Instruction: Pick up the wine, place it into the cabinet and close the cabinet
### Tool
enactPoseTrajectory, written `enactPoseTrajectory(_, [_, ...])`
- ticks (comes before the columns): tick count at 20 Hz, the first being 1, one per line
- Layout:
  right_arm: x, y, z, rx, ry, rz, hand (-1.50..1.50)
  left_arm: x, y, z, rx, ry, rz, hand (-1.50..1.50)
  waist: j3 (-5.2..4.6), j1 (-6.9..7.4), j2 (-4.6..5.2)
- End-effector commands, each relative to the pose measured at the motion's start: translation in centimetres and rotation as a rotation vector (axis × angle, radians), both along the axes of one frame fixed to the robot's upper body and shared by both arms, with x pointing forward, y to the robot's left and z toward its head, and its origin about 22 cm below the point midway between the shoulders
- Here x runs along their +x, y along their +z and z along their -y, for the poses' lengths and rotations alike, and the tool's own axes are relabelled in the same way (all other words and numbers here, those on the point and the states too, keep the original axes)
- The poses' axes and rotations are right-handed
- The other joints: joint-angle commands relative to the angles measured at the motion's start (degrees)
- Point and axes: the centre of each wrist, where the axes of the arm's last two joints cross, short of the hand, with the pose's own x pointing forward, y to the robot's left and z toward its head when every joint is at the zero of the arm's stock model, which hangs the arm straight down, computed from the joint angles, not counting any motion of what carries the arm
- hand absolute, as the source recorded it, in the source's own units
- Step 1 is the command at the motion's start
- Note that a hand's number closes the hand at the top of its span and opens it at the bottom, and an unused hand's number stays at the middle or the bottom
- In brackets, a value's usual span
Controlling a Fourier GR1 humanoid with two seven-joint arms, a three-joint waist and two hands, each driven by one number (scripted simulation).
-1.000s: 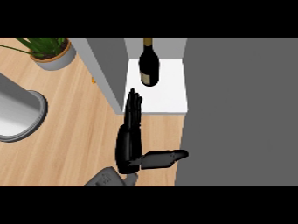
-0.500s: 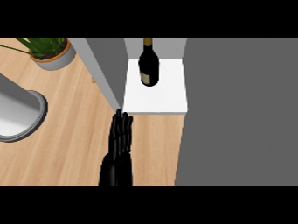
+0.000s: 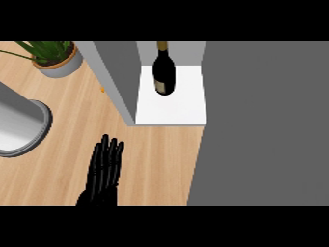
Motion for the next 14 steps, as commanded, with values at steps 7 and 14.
enactPoseTrajectory(7, [-1.9,0.7,-1.1,0.046,0.19,-0.04,1.5,-2.4,1.5,-6.4,0.016,-0.051,-0.004,-1.5,-0.07,0.36,-0.04])
enactPoseTrajectory(14, [-4.4,0.2,-2.5,0.103,0.279,-0.168,1.5,-1.9,1.1,-8.0,0.017,0.006,0.034,-1.5,-0.07,-0.18,-0.08])
